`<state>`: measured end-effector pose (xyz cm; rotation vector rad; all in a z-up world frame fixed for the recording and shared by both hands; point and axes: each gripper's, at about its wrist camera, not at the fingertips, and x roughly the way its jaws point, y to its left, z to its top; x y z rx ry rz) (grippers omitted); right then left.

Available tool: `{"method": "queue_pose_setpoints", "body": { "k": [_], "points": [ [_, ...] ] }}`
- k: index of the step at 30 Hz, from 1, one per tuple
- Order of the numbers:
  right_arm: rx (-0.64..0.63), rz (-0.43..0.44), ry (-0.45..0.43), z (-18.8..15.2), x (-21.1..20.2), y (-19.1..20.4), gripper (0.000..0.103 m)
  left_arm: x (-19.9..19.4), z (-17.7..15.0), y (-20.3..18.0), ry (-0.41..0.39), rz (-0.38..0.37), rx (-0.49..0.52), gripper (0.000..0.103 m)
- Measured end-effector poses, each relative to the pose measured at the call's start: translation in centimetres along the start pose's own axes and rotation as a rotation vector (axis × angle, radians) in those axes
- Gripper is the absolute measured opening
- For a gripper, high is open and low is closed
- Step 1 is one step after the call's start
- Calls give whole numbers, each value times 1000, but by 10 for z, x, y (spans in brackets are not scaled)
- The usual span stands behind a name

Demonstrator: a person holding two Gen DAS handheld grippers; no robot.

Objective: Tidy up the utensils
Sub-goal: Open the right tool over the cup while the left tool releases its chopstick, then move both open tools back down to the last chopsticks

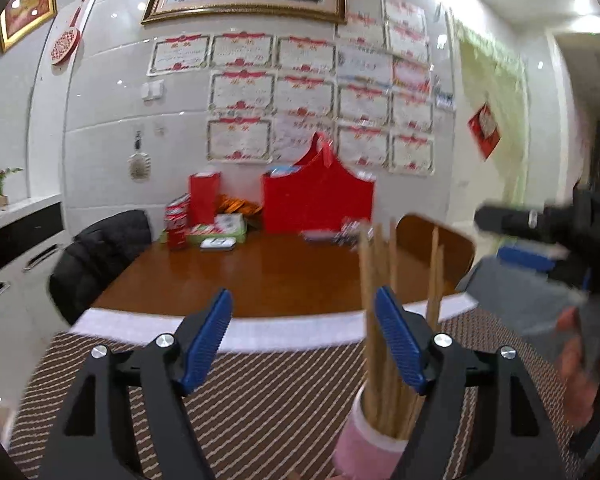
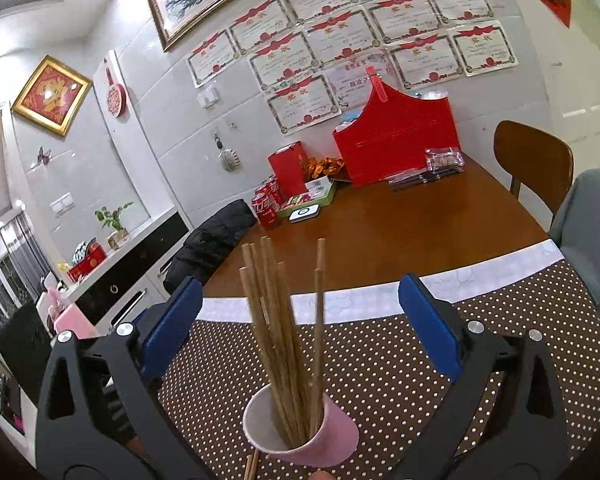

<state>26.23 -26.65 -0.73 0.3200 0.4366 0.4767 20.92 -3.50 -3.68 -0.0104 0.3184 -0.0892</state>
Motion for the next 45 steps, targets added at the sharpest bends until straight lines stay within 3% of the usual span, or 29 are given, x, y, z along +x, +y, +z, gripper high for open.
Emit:
{"method": "queue_pose_setpoints", "body": {
  "k": [6, 14, 23, 29, 32, 40, 45],
  "points": [
    [-39, 33, 19, -11, -29, 25, 97, -37, -30, 21, 142, 48, 29, 74],
    [-101, -7, 200, -72, -37, 35, 97, -55, -77, 38, 308, 57, 26, 74],
    [-26, 47, 282, -124, -21, 9, 97, -58, -128, 21, 476, 41, 52, 74],
    [-53, 53, 349, -140, -16, 6, 97, -49, -160, 1, 584, 28, 64, 74],
    [-41, 52, 357, -140, -17, 2, 97, -49, -166, -8, 594, 22, 69, 74],
    [-58, 45, 385, -146, -15, 4, 97, -57, -169, -15, 562, 91, 67, 74],
    [-67, 47, 395, -149, -12, 6, 97, -58, -177, -7, 605, 85, 22, 75]
  ]
}}
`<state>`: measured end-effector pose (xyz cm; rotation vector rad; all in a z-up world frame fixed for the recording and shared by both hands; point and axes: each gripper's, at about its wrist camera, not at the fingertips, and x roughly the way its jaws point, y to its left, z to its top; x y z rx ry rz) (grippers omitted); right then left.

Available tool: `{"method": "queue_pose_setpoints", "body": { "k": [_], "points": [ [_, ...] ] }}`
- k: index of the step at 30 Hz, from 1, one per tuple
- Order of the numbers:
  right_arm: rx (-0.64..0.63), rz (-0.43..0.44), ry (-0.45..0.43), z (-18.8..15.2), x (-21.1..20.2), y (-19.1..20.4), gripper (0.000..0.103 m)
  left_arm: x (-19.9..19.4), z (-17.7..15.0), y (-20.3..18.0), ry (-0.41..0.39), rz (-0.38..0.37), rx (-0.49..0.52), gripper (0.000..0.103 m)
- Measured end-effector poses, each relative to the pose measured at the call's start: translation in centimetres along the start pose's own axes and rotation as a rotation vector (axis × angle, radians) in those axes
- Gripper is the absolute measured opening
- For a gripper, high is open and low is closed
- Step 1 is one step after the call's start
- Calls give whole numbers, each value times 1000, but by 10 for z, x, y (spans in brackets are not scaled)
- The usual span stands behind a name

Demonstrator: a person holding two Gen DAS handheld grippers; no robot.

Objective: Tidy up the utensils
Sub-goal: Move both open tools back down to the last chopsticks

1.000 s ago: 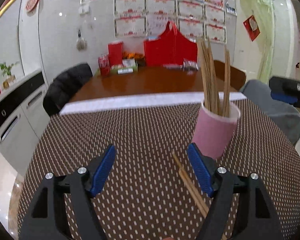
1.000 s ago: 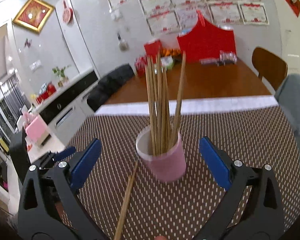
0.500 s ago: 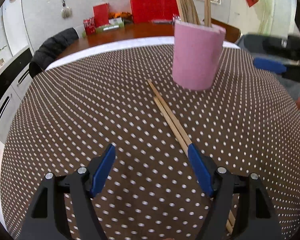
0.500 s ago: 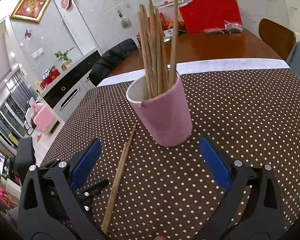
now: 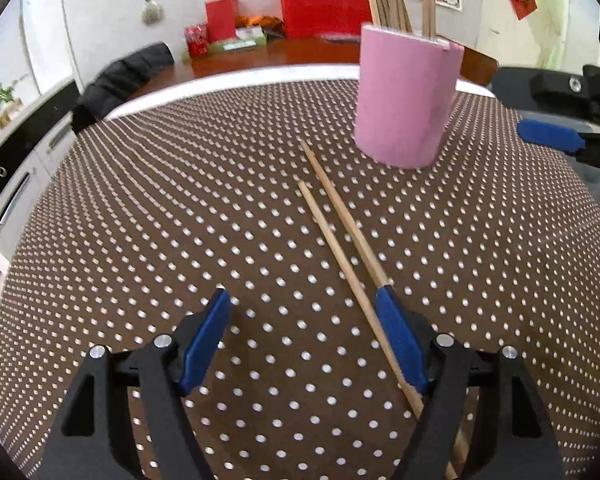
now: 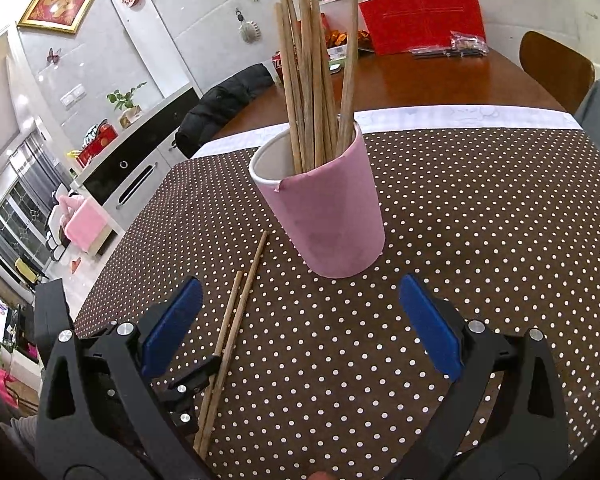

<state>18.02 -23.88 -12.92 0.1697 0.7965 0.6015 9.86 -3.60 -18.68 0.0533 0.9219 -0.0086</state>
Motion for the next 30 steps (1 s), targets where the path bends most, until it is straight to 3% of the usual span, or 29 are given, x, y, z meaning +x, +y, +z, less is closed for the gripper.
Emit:
{"method": "queue_pose_setpoints", "body": {
  "k": [6, 13, 14, 17, 18, 19, 22, 27, 30],
  "points": [
    [-26, -9, 35, -3, 9, 5, 97, 0, 6, 3, 2, -31, 16, 75],
    [-145, -48, 158, -23, 45, 37, 95, -2, 3, 42, 5, -43, 66, 75],
    [-161, -39, 167, -25, 51, 46, 92, -3, 3, 47, 5, -48, 74, 75],
    [-222, -46, 200, -34, 67, 68, 65, -2, 4, 55, 6, -52, 76, 75],
    [-260, -79, 221, -39, 75, 75, 47, -1, 5, 56, 8, -59, 73, 75],
    [-305, -119, 242, -44, 81, 82, 37, -1, 5, 57, 9, -62, 69, 75],
    [-396, -192, 246, -50, 81, 93, 26, 3, 9, 60, 4, -64, 57, 75],
    [-308, -137, 251, -38, 83, 76, 27, 21, 35, 64, 21, -54, 43, 74],
    [-266, -113, 256, -24, 91, 74, 33, 30, 48, 67, 26, -47, 34, 62]
  ]
}}
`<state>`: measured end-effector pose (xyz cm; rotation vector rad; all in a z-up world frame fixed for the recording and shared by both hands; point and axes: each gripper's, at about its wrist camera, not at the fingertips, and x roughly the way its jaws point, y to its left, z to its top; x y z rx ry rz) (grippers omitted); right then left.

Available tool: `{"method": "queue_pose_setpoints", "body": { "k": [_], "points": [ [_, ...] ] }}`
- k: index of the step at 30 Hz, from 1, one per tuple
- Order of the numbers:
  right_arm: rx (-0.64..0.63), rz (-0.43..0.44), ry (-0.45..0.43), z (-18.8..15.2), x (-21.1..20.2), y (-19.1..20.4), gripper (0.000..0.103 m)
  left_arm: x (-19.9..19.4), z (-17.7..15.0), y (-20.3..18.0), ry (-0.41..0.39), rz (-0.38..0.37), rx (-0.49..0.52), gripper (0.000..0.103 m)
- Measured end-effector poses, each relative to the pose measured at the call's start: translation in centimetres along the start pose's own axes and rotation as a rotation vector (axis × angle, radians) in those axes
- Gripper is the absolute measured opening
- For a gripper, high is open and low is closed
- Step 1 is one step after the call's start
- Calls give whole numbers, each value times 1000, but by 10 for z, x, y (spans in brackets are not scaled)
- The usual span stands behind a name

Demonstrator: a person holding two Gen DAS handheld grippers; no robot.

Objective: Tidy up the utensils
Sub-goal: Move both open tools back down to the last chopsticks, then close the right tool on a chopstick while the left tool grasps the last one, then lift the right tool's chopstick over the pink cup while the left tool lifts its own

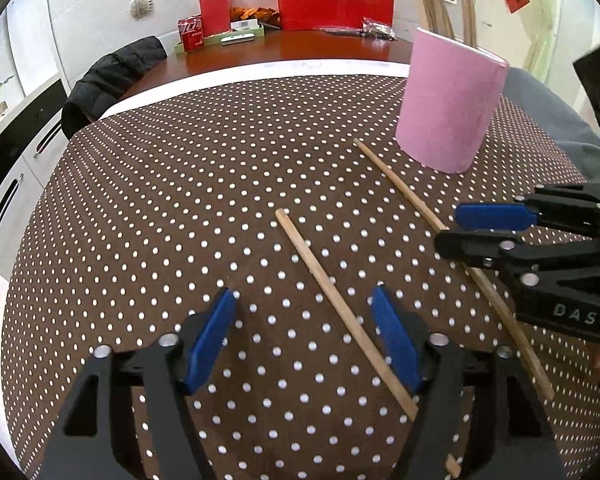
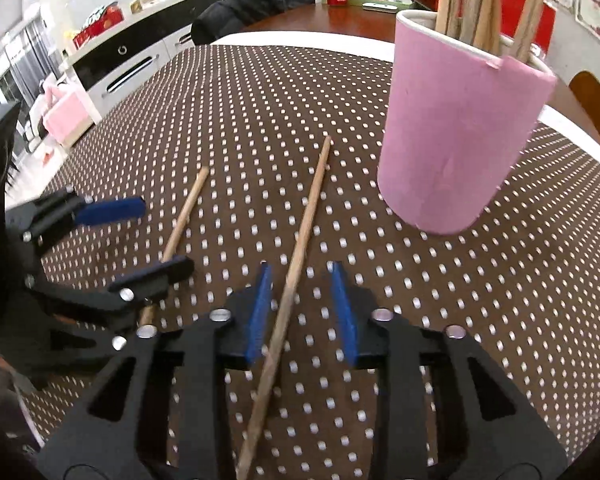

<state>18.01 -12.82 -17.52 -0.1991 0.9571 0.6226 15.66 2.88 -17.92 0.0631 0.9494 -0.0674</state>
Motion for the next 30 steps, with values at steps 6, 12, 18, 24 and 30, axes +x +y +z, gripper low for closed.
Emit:
{"method": "queue_pose_setpoints", "body": {
  "k": [6, 12, 18, 24, 30],
  "points": [
    [-96, -120, 8, 16, 13, 22, 9, 2, 7, -2, 11, -8, 15, 5],
    [-15, -13, -59, 5, 0, 6, 5, -6, -6, 4, -14, -50, -52, 5],
    [65, 73, -200, -2, -41, -15, 5, -26, -4, 7, -103, -67, -102, 5],
    [127, 147, -341, -10, -77, -32, 5, -66, 13, 3, -277, -94, -126, 5],
    [171, 182, -454, -5, -97, -44, 5, -100, 47, -9, -423, -136, -109, 5]
  ]
}}
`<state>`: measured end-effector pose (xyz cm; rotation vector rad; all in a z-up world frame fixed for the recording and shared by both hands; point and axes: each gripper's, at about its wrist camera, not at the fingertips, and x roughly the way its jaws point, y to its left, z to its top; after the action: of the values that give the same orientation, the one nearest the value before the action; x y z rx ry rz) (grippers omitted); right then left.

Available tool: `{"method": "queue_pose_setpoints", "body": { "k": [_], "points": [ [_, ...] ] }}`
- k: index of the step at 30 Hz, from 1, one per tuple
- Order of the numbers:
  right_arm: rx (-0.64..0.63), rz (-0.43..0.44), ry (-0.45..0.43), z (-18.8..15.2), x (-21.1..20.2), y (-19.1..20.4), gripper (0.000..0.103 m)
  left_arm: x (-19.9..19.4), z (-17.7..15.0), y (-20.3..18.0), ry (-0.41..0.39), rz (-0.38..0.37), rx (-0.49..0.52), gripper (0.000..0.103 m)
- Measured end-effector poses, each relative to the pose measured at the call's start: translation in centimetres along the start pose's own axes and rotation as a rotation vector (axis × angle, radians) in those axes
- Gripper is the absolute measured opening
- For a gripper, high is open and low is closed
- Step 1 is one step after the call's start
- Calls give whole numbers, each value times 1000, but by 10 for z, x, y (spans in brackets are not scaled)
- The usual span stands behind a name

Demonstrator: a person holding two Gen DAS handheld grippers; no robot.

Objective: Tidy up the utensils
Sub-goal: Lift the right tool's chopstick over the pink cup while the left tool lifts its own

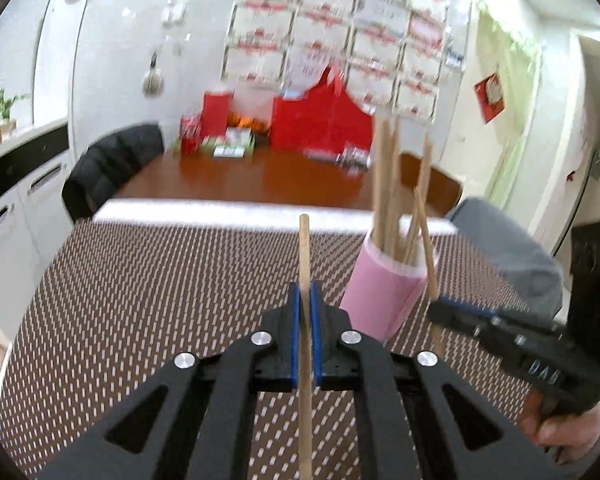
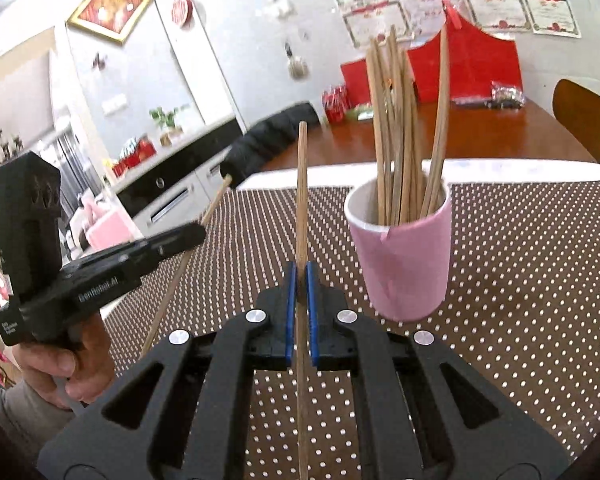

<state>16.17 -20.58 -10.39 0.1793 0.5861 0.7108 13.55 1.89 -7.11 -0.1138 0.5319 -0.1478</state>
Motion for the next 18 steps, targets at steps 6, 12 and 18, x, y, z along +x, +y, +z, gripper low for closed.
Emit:
{"method": "queue_pose_setpoints", "body": {
  "k": [6, 12, 18],
  "points": [
    [2, 2, -66, 16, -12, 2, 5, -3, 34, -18, -100, -54, 1, 5],
    [-18, 2, -153, 53, -30, 4, 5, -10, 66, -38, -209, -130, -11, 5],
    [-51, -3, -271, 103, -54, 4, 5, -13, 98, -61, -354, -236, -6, 5]
  ]
}}
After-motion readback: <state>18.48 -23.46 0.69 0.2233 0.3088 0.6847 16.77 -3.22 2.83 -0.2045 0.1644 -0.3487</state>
